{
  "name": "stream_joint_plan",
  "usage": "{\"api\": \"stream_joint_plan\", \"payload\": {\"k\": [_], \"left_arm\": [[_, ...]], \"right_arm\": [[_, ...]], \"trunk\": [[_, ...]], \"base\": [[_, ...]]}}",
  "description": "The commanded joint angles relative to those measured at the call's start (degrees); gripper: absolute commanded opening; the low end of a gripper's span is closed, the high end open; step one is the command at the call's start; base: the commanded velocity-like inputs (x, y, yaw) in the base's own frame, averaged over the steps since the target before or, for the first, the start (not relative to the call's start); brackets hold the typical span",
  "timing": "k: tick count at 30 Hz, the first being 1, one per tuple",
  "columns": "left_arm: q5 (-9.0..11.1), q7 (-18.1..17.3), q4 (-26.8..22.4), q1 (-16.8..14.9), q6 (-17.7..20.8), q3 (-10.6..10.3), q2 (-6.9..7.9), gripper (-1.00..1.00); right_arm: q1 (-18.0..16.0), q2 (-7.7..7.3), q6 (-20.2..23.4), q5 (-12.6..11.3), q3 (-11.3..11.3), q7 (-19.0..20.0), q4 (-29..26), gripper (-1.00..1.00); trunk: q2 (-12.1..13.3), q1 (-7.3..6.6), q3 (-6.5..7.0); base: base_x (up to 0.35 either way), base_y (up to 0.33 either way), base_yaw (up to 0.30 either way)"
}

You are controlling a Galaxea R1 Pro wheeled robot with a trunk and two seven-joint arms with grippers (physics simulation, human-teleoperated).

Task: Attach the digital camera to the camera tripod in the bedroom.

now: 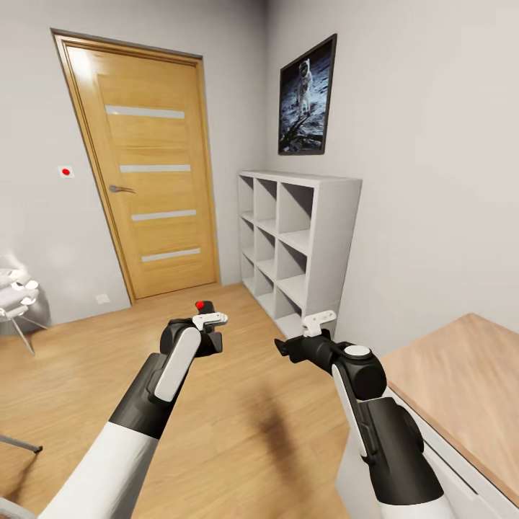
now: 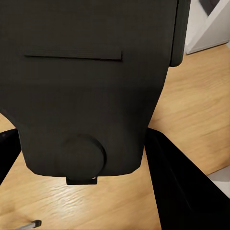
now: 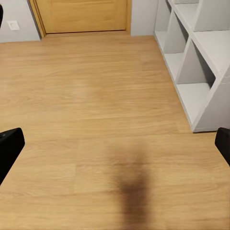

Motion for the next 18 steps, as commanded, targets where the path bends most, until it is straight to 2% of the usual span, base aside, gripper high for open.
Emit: {"api": "stream_joint_plan", "payload": {"k": [1,6,18], "left_arm": [[0.40,0.44,-0.06,-0.05,0.21,-0.03,0.00,-1.00],[0.36,0.44,-0.08,-0.04,0.21,-0.02,0.01,-1.00],[0.19,0.44,-0.45,-0.04,0.21,-0.01,0.09,-1.00]], "right_arm": [[-0.04,0.02,0.23,0.61,0.00,0.46,-0.06,1.00],[-0.04,0.02,0.22,0.61,0.08,0.46,-0.06,1.00],[-0.04,0.02,0.22,0.61,0.19,0.46,-0.06,1.00]], "trunk": [[-0.03,0.00,-0.06],[-0.03,0.00,-0.06],[-0.03,0.00,-0.06]], "base": [[0.000,-0.005,0.013],[0.071,-0.043,0.006],[0.237,-0.091,0.001]]}}
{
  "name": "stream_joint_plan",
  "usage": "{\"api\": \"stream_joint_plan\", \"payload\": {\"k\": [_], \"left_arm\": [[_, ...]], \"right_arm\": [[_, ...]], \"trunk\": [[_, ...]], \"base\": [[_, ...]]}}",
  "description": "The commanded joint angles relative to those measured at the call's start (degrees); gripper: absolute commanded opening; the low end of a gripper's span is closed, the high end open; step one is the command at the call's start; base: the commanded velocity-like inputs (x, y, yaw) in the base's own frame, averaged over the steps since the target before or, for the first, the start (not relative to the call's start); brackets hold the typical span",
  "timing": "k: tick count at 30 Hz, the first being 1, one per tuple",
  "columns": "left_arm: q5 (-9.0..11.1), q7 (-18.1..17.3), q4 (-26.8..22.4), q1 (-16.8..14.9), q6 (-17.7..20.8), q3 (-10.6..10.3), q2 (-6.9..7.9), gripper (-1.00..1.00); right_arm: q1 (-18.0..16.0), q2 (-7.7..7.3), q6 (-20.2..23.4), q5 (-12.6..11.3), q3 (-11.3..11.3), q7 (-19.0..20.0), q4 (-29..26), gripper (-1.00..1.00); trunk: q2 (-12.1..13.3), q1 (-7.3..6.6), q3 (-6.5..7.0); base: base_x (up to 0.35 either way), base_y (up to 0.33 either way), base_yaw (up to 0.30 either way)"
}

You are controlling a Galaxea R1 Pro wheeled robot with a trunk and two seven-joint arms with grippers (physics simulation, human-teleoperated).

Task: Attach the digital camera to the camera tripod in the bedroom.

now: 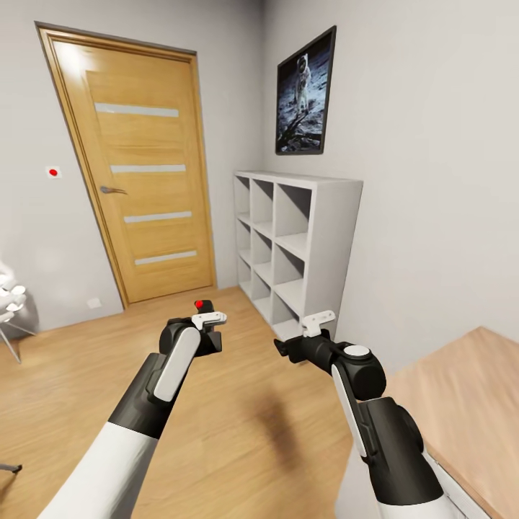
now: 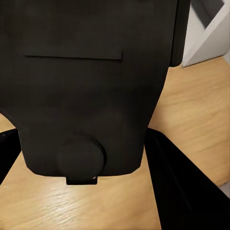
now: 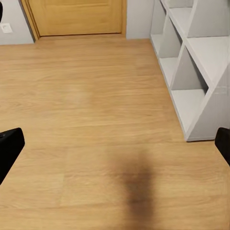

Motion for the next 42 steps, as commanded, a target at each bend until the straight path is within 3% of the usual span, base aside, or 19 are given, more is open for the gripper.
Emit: {"api": "stream_joint_plan", "payload": {"k": [1,11,28,42], "left_arm": [[0.40,0.44,-0.07,-0.05,0.22,-0.02,0.00,-1.00],[0.43,0.44,-0.13,-0.04,0.22,0.70,0.01,-1.00],[0.48,0.46,-0.13,-0.05,0.22,1.13,-0.01,-1.00],[0.16,0.46,-0.44,0.33,0.22,1.03,0.01,-1.00]], "right_arm": [[-0.04,0.00,0.21,0.61,-0.01,0.46,-0.06,1.00],[-0.04,-0.02,0.11,0.61,-0.03,0.50,-0.06,1.00],[-0.04,-0.03,-0.04,0.61,0.01,0.48,-0.06,1.00],[-0.04,-0.06,-0.04,0.61,0.01,0.46,-0.06,1.00]], "trunk": [[-0.03,0.01,-0.06],[-0.03,0.01,-0.06],[-0.03,0.01,-0.06],[-0.03,0.01,-0.06]], "base": [[0.101,-0.036,0.000],[0.034,-0.012,0.023],[0.012,-0.009,0.175],[0.242,-0.027,0.017]]}}
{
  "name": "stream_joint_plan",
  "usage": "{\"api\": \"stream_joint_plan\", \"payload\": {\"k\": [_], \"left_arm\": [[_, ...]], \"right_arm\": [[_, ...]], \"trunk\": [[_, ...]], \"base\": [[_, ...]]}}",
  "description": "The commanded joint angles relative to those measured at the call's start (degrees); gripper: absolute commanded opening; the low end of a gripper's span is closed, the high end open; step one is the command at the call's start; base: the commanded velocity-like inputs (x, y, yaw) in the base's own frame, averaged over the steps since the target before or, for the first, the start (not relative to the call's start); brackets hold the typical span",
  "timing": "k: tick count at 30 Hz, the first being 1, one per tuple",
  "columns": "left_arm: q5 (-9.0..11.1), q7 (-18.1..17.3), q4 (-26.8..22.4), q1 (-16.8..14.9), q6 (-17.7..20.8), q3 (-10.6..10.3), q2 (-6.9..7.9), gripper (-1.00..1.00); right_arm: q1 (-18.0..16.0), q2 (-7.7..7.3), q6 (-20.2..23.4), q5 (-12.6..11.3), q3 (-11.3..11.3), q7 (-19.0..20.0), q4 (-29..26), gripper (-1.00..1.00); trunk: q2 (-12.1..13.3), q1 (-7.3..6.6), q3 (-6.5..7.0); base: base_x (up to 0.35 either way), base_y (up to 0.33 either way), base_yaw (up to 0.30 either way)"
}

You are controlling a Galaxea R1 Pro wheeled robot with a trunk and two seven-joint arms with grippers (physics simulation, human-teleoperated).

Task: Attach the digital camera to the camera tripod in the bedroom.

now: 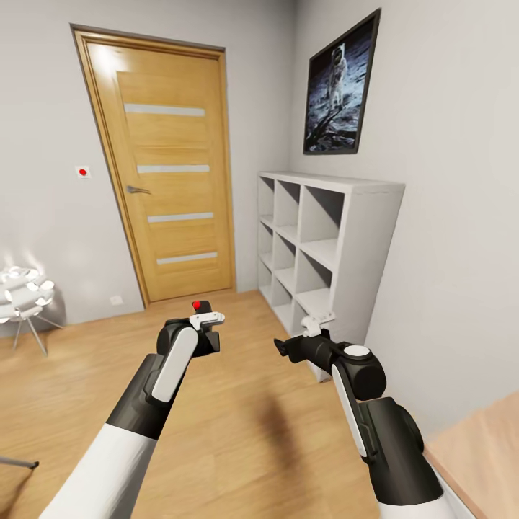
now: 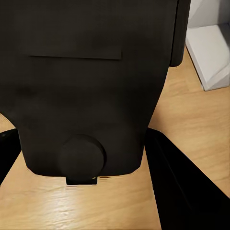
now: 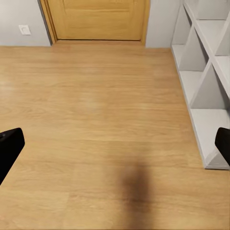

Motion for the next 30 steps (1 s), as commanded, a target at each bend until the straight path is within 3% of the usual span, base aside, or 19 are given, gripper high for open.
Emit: {"api": "stream_joint_plan", "payload": {"k": [1,23,30], "left_arm": [[0.39,0.43,-0.06,-0.04,0.21,-0.02,0.00,-1.00],[0.38,0.42,-0.05,0.01,0.21,0.11,-0.06,-1.00],[0.38,0.45,-0.07,0.01,0.21,0.06,-0.01,-1.00]], "right_arm": [[-0.05,0.02,0.23,0.60,-0.01,0.46,-0.06,1.00],[-0.05,0.01,0.15,0.60,-0.01,0.46,-0.06,1.00],[-0.05,0.01,0.14,0.60,-0.03,0.46,-0.06,1.00]], "trunk": [[-0.03,0.02,-0.06],[-0.03,0.02,-0.06],[-0.03,0.02,-0.06]], "base": [[0.205,-0.004,0.003],[0.050,-0.001,0.001],[0.181,0.000,0.000]]}}
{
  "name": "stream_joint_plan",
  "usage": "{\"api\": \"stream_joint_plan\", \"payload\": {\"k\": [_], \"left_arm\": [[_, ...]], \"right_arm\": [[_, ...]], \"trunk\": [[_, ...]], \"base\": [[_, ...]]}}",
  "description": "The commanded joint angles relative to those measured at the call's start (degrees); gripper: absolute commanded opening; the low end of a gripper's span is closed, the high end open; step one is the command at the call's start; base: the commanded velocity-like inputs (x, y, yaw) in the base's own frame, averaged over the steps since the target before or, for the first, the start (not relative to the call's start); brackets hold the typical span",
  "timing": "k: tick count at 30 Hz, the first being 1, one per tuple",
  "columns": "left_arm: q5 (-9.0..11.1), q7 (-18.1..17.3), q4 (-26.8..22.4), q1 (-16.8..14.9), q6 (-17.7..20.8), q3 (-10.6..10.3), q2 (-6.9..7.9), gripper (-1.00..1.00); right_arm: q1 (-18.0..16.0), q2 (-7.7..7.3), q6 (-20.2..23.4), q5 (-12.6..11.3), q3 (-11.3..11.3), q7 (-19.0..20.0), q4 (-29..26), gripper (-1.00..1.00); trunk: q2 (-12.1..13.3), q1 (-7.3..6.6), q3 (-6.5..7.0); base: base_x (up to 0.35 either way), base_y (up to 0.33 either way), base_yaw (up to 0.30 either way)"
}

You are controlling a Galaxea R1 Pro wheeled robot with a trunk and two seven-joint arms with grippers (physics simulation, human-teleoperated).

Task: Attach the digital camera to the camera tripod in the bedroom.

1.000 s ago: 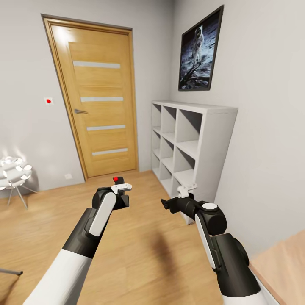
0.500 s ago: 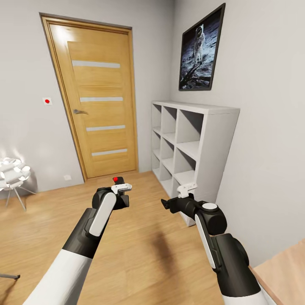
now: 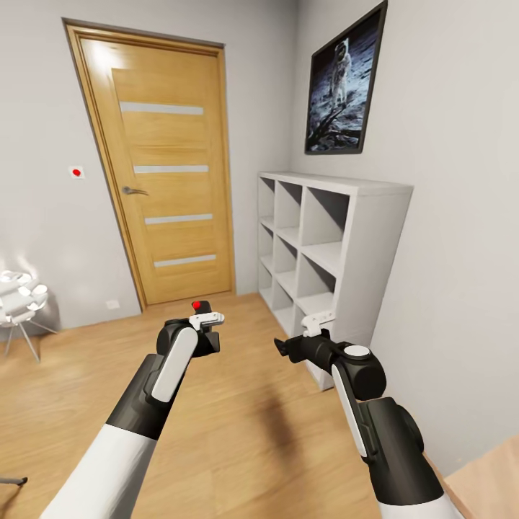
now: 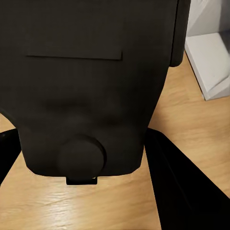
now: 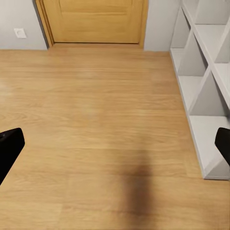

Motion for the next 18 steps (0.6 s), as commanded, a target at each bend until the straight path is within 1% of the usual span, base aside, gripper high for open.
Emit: {"api": "stream_joint_plan", "payload": {"k": [1,5,8,12,18], "left_arm": [[0.41,0.45,-0.05,-0.05,0.21,-0.04,0.01,-1.00],[0.41,0.43,-0.06,-0.05,0.21,-0.05,0.01,-1.00],[0.41,0.42,-0.06,-0.05,0.21,-0.05,0.02,-1.00],[0.41,0.41,-0.06,-0.05,0.21,-0.05,0.02,-1.00],[0.41,0.41,-0.06,-0.05,0.21,-0.05,0.02,-1.00]], "right_arm": [[-0.05,0.02,0.23,0.60,-0.04,0.46,-0.06,1.00],[-0.05,0.02,0.21,0.60,-0.10,0.46,-0.06,1.00],[-0.05,0.02,0.17,0.60,-0.13,0.46,-0.06,1.00],[-0.05,0.02,0.16,0.60,-0.17,0.46,-0.06,1.00],[-0.05,0.02,0.14,0.60,-0.21,0.46,-0.06,1.00]], "trunk": [[-0.03,0.02,-0.06],[-0.03,0.02,-0.06],[-0.03,0.02,-0.06],[-0.03,0.02,-0.06],[-0.03,0.02,-0.06]], "base": [[0.263,0.000,0.000],[0.281,0.000,0.000],[0.193,0.000,0.000],[0.105,0.000,0.000],[0.040,-0.017,0.000]]}}
